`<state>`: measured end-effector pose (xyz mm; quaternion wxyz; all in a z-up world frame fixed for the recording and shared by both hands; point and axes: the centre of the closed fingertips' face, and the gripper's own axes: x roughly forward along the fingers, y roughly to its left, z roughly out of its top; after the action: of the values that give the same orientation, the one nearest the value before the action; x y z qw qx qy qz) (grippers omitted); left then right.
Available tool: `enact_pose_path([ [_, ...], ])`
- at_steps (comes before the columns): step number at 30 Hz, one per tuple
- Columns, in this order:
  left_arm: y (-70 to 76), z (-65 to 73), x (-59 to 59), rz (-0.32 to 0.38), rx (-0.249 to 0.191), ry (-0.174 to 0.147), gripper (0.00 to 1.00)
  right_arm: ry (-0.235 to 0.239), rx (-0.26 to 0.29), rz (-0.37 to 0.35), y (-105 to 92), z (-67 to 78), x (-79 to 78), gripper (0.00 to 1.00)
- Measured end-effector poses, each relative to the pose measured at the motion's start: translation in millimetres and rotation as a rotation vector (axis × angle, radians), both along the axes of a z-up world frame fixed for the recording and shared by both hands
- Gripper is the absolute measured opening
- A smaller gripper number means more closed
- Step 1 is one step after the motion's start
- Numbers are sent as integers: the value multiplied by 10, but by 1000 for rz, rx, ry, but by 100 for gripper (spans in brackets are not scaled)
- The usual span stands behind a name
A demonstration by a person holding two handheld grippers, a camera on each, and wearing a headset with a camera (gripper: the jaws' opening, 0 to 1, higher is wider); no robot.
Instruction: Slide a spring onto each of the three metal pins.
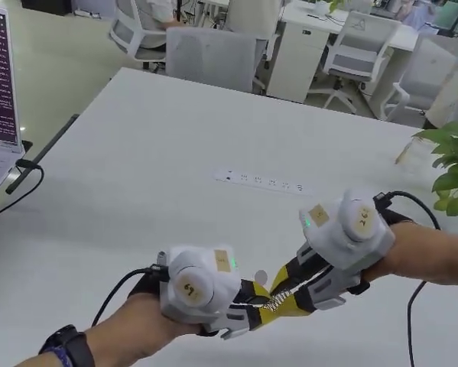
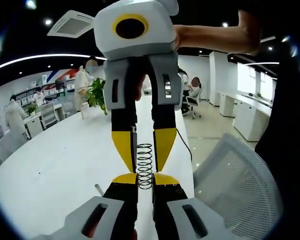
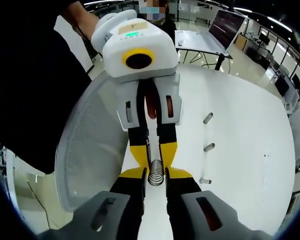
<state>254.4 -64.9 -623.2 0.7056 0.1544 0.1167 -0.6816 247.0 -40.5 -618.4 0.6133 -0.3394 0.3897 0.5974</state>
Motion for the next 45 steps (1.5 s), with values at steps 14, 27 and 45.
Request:
enact_pose_path([
  [14, 1, -3, 17, 2, 3, 5, 2, -12, -40, 34, -1, -1, 28, 9],
  [27, -15, -119, -25, 5, 25, 17, 3, 0, -54, 25, -17, -118, -8, 8],
  [45, 223, -161, 86, 98, 31, 49, 5, 10, -75, -21, -162, -316, 14, 8],
])
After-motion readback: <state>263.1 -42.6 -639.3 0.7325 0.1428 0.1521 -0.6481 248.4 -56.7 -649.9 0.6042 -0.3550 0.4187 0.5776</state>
